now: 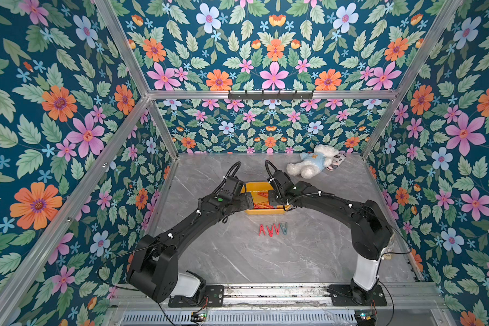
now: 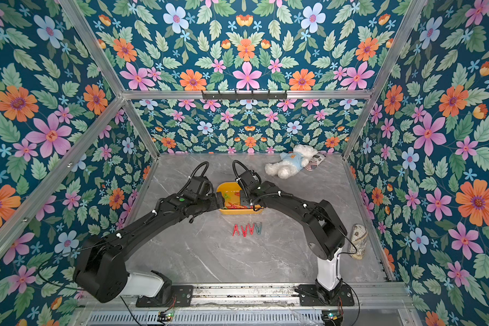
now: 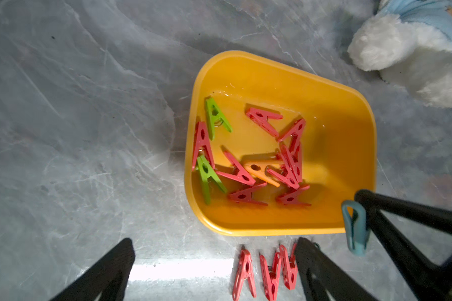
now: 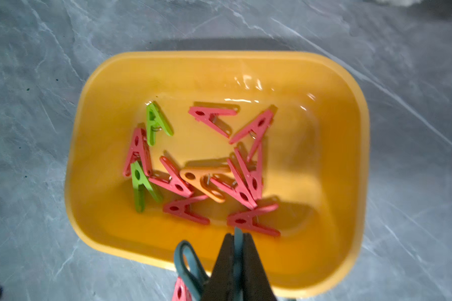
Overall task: Take the clothespins out of the storage box
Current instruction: Place the clothespin at the center of the board.
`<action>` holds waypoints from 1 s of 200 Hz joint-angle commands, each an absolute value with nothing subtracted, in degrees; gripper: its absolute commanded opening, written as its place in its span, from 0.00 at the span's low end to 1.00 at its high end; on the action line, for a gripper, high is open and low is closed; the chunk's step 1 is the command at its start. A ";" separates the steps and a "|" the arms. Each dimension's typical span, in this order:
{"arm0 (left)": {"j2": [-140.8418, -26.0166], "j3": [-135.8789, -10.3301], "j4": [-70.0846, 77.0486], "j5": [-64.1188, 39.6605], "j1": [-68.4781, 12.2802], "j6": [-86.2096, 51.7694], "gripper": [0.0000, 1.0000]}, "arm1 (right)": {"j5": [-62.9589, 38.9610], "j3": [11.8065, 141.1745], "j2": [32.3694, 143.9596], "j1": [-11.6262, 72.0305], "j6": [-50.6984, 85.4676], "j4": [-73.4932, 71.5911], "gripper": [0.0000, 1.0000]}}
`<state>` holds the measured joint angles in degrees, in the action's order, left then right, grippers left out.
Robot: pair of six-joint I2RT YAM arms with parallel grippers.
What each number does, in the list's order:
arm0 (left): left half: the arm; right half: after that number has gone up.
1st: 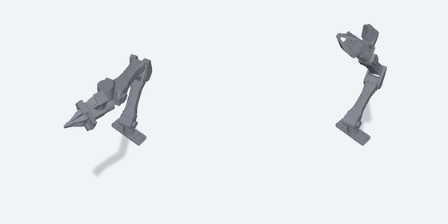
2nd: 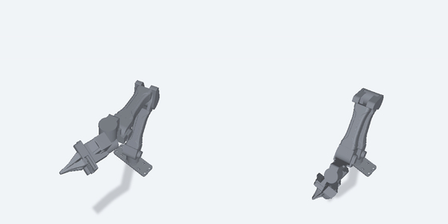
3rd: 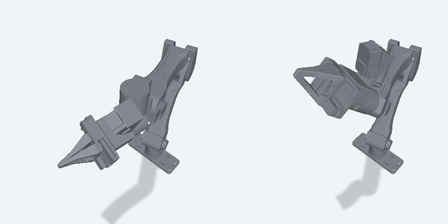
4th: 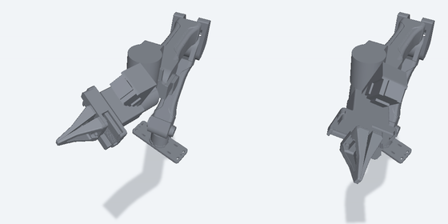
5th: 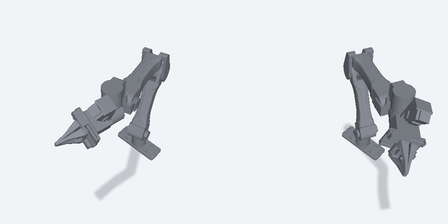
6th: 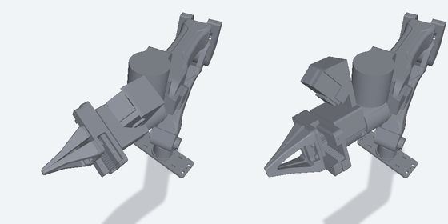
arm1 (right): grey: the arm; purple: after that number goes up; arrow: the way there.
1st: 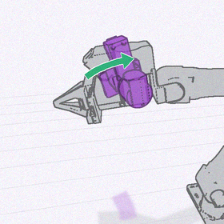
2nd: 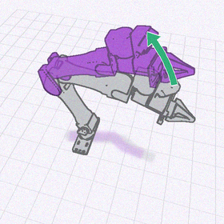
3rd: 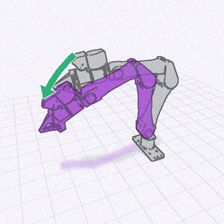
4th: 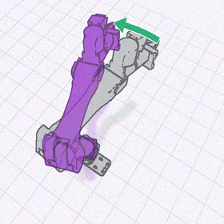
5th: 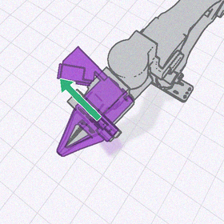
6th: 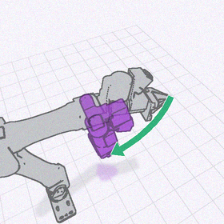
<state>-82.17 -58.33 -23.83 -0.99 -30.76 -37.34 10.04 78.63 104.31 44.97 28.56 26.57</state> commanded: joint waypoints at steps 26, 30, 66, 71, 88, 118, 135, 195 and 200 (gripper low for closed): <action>-85.88 -61.46 -21.55 -5.22 -30.85 -35.09 0.98 | 12.65 65.25 95.43 44.92 39.98 23.82 0.10; -86.19 -61.67 -21.54 -5.35 -30.85 -35.00 0.98 | 12.66 64.10 93.40 44.99 40.48 23.49 0.10; -87.54 -62.71 -21.53 -6.02 -30.94 -34.63 0.98 | 12.95 55.57 89.09 45.00 45.09 21.68 0.11; -87.66 -62.83 -21.58 -6.15 -30.94 -34.63 0.98 | 12.98 54.53 88.89 44.95 45.60 21.40 0.11; -87.83 -62.71 -21.53 -6.40 -31.02 -34.89 0.98 | 12.42 51.94 89.00 44.99 46.83 19.91 0.11; -87.15 -62.07 -21.53 -6.08 -31.20 -35.46 0.98 | 11.86 49.75 91.84 45.09 47.45 18.45 0.11; -86.59 -61.57 -21.86 -5.71 -31.18 -35.77 0.98 | 11.85 49.40 93.19 45.09 47.72 17.78 0.11; -86.22 -60.90 -22.85 -5.36 -31.29 -36.01 0.98 | 11.34 49.55 94.39 45.17 48.27 17.29 0.19; -86.29 -60.95 -22.85 -5.36 -31.29 -36.03 0.98 | 11.34 49.58 94.39 45.18 48.19 17.38 0.20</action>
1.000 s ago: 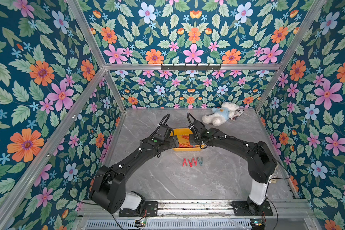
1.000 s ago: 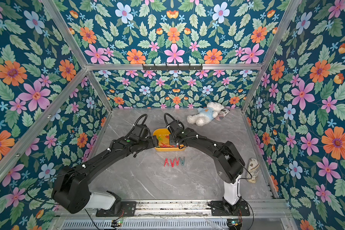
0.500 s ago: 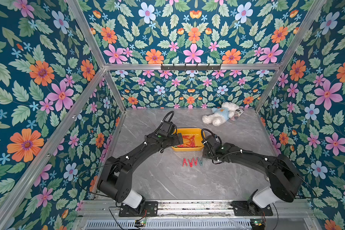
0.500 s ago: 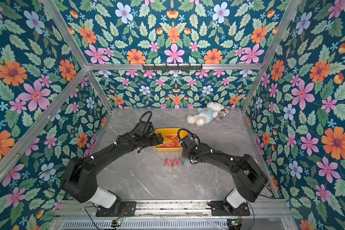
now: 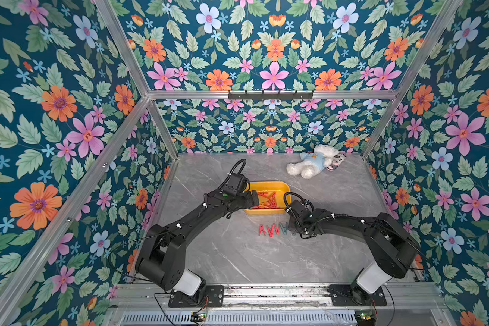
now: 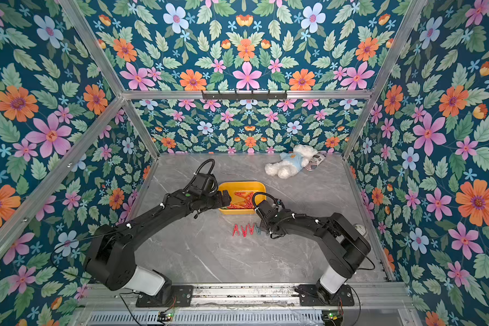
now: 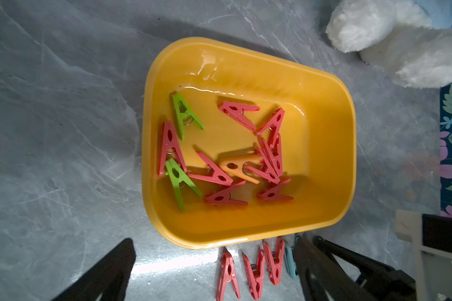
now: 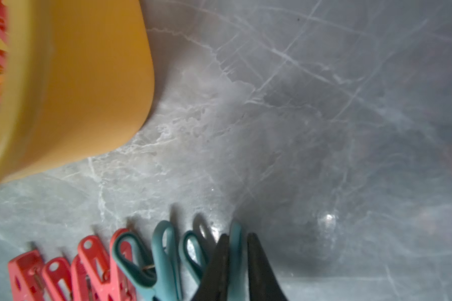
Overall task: Take the clothespins out of the storage box
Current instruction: Place the clothespin at the center of the board.
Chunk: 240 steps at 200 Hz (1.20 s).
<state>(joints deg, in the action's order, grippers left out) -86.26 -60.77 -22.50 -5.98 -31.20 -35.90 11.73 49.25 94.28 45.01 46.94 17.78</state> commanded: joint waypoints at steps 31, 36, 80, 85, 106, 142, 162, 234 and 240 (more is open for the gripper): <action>-87.50 -61.80 -23.01 -5.19 -31.46 -36.12 0.98 | 11.82 50.05 92.77 45.12 47.60 18.40 0.30; -87.82 -62.06 -23.07 -5.11 -31.54 -36.21 0.97 | 11.86 50.26 92.24 45.17 47.47 18.58 0.31; -91.90 -66.13 -24.49 -3.35 -31.90 -36.69 0.84 | 13.59 51.84 85.78 45.18 45.17 18.99 0.41; -92.59 -66.81 -24.73 -2.98 -31.98 -36.82 0.82 | 13.78 52.03 85.00 45.18 44.80 18.84 0.43; -95.39 -69.58 -25.55 -1.66 -31.99 -37.85 0.69 | 14.23 52.85 82.03 45.17 43.30 17.70 0.51; -101.23 -74.09 -26.84 0.49 -32.08 -40.27 0.55 | 14.16 54.35 79.02 44.98 39.80 15.80 0.68; -104.77 -76.93 -27.58 1.68 -32.08 -41.23 0.46 | 13.88 54.89 78.17 44.61 38.23 14.71 0.80; -116.31 -86.59 -31.06 5.02 -32.08 -42.54 0.32 | 13.97 55.36 77.60 41.92 35.69 14.02 0.99; -117.04 -87.09 -31.27 5.13 -32.08 -42.54 0.32 | 13.96 55.52 77.65 41.63 35.44 14.06 0.99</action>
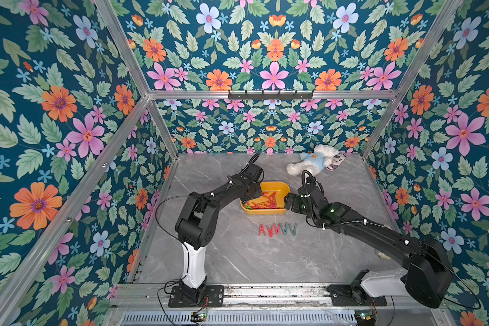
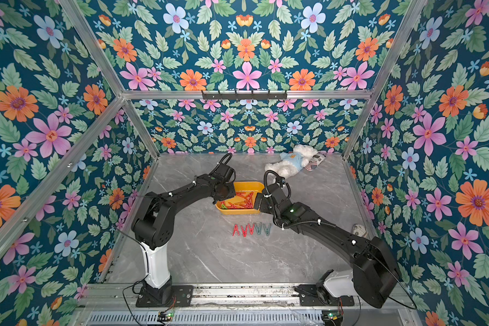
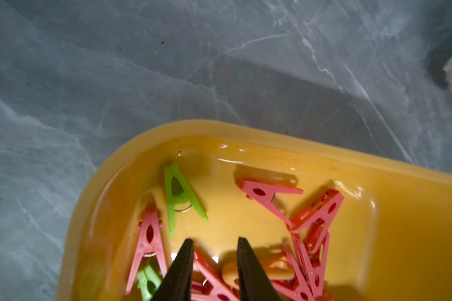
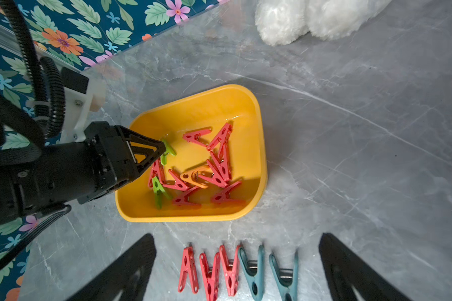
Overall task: Take the clothespins out of the storage box
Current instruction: Pick up the clothespin from the storage box.
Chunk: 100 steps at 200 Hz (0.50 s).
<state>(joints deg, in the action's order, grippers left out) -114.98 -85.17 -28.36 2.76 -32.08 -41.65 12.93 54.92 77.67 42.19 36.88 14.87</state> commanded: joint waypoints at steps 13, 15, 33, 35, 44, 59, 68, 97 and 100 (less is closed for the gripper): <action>-118.54 -87.98 -31.83 5.27 -32.09 -42.70 0.31 | 14.00 55.80 77.88 41.18 34.99 14.15 0.99; -118.73 -88.13 -31.89 5.34 -32.08 -42.65 0.31 | 14.05 55.85 77.98 41.14 34.90 14.15 0.99; -120.45 -89.36 -32.87 5.69 -32.09 -42.77 0.29 | 13.89 56.23 78.44 40.55 34.44 14.23 0.99; -120.66 -89.53 -32.98 5.79 -32.08 -42.79 0.29 | 13.89 56.29 78.47 40.48 34.38 14.24 0.99; -121.32 -90.07 -33.51 6.19 -32.08 -42.84 0.29 | 13.76 56.49 78.74 40.28 34.20 14.22 0.99; -122.15 -90.83 -34.18 6.42 -32.08 -42.89 0.29 | 13.51 56.82 79.38 40.07 33.97 14.15 0.99; -122.48 -90.88 -34.19 6.16 -32.08 -42.85 0.29 | 13.49 57.08 79.69 39.89 33.93 14.14 0.99; -123.68 -91.06 -34.36 5.65 -32.08 -42.98 0.26 | 13.27 57.65 80.81 39.57 33.75 14.14 0.99; -123.74 -91.12 -34.34 5.50 -32.08 -42.97 0.24 | 13.21 57.72 80.85 39.56 33.75 14.15 0.99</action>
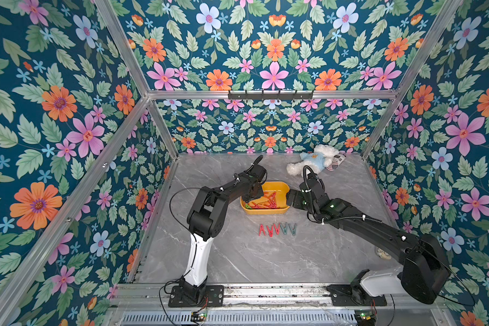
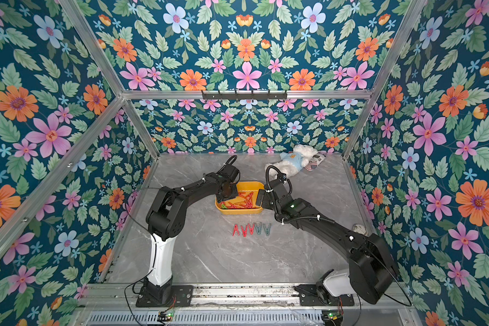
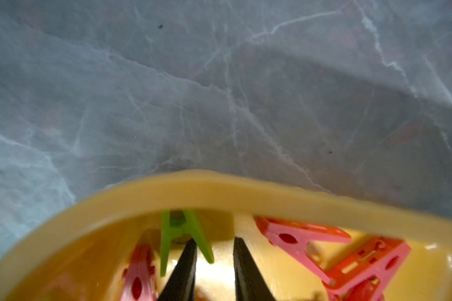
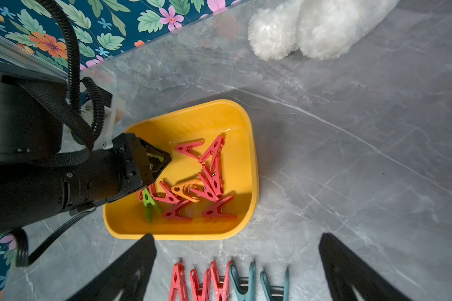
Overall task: Take the clothespins out of the storage box
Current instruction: Pick up the clothespin from the storage box.
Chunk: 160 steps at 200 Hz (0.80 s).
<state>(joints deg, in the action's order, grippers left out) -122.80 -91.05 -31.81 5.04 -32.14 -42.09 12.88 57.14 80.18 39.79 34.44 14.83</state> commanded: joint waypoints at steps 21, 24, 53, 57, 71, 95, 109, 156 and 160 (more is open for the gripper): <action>-124.22 -91.09 -34.41 5.50 -32.14 -42.97 0.19 | 13.10 57.92 81.22 39.46 33.75 14.21 0.99; -124.25 -91.06 -34.57 5.51 -32.12 -42.98 0.18 | 13.10 57.92 81.22 39.41 33.75 14.17 0.99; -123.28 -90.78 -35.24 5.76 -32.25 -43.07 0.10 | 12.83 57.84 81.12 39.41 33.75 13.97 0.99; -122.96 -90.65 -35.24 5.73 -32.26 -43.13 0.09 | 12.79 57.83 81.12 39.36 33.75 13.88 0.99; -121.55 -90.18 -35.24 5.88 -32.48 -43.37 0.07 | 12.51 57.83 80.97 39.39 33.75 13.71 0.99; -118.73 -89.57 -35.24 6.14 -33.09 -43.82 0.04 | 11.75 57.44 80.56 39.40 33.66 13.06 0.99; -116.62 -88.90 -35.24 6.48 -33.47 -44.23 0.04 | 11.02 57.22 80.20 39.43 33.61 12.43 0.99; -108.37 -84.32 -35.20 7.59 -35.34 -45.45 0.04 | 7.62 56.43 79.72 39.40 33.49 9.65 0.99; -107.62 -83.75 -35.16 7.82 -35.64 -45.56 0.04 | 7.23 56.36 79.72 39.43 33.44 9.38 0.99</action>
<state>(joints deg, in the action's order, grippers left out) -110.91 -85.82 -34.30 5.98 -34.72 -44.05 9.89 56.49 80.14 39.38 33.36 12.29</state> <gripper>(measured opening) 0.065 0.993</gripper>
